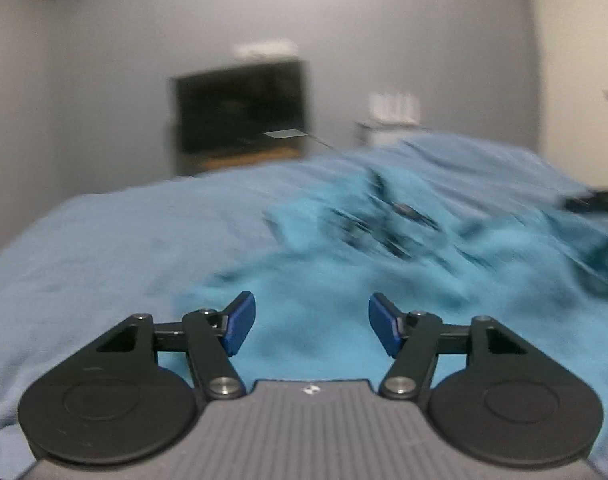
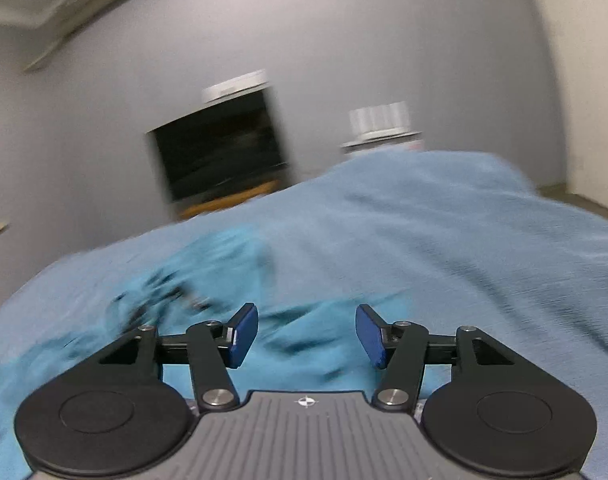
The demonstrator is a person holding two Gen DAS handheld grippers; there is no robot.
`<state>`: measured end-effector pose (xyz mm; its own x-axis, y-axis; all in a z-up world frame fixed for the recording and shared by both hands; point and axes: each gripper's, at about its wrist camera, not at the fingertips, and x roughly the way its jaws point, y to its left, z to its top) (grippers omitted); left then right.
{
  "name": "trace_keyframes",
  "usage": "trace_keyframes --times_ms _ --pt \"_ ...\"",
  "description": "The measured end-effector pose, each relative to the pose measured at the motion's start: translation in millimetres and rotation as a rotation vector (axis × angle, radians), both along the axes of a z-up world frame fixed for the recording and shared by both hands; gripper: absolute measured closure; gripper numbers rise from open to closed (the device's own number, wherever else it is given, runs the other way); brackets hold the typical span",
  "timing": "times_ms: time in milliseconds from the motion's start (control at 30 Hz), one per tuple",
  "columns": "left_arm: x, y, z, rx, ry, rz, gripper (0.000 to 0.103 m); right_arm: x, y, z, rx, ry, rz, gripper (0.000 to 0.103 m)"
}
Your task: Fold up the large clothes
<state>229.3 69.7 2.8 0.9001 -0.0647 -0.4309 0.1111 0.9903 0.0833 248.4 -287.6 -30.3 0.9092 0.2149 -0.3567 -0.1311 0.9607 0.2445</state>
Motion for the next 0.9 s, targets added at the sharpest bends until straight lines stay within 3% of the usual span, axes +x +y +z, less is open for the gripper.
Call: trace_keyframes --times_ms 100,167,267,300,367,400,433,533,600,633,767,833,900 --pt "7.4 -19.8 -32.1 0.116 0.095 -0.052 0.039 0.6 30.2 -11.9 -0.094 0.060 0.137 0.047" --pt "9.0 -20.3 -51.8 0.204 0.156 -0.024 0.038 3.0 44.8 -25.6 -0.163 0.126 0.196 0.047" --pt "5.8 9.0 -59.5 0.135 0.192 0.073 0.036 0.8 48.7 -46.6 -0.331 0.183 0.108 0.045" --pt "3.1 19.6 -56.4 0.108 0.193 0.114 0.036 1.1 39.5 -50.7 -0.337 0.194 0.057 0.038" --pt "-2.1 35.0 -53.4 0.092 0.189 0.177 0.036 -3.4 12.1 -50.9 -0.242 0.207 -0.047 0.043" --pt "-6.9 41.6 -52.3 0.101 0.190 0.216 0.036 -6.1 -1.5 -47.9 -0.205 0.208 -0.108 0.057" --pt "-10.0 46.9 -53.4 0.112 0.195 0.246 0.033 -6.5 -12.6 -45.8 -0.178 0.209 -0.155 0.059" --pt "-20.4 61.1 -53.0 0.101 0.216 0.320 0.030 -18.4 -50.4 -39.9 -0.076 0.227 -0.320 0.056" --pt "-30.8 65.7 -44.4 0.066 0.207 0.349 0.030 -31.8 -70.8 -34.0 0.023 0.227 -0.375 0.043" --pt "-34.1 62.3 -36.8 0.057 0.191 0.355 0.030 -39.6 -77.4 -29.4 0.057 0.223 -0.387 0.042" --pt "-73.7 46.7 -9.7 -0.035 0.094 0.280 0.029 -62.8 -60.8 -11.9 0.034 0.178 -0.267 0.040" --pt "-82.7 30.0 -3.9 -0.071 0.089 0.196 0.028 -73.8 -40.2 -9.4 -0.007 0.183 -0.140 0.036" --pt "-87.3 9.1 -5.6 -0.050 0.114 0.107 0.028 -72.1 -12.6 -11.0 -0.062 0.210 -0.011 0.035"
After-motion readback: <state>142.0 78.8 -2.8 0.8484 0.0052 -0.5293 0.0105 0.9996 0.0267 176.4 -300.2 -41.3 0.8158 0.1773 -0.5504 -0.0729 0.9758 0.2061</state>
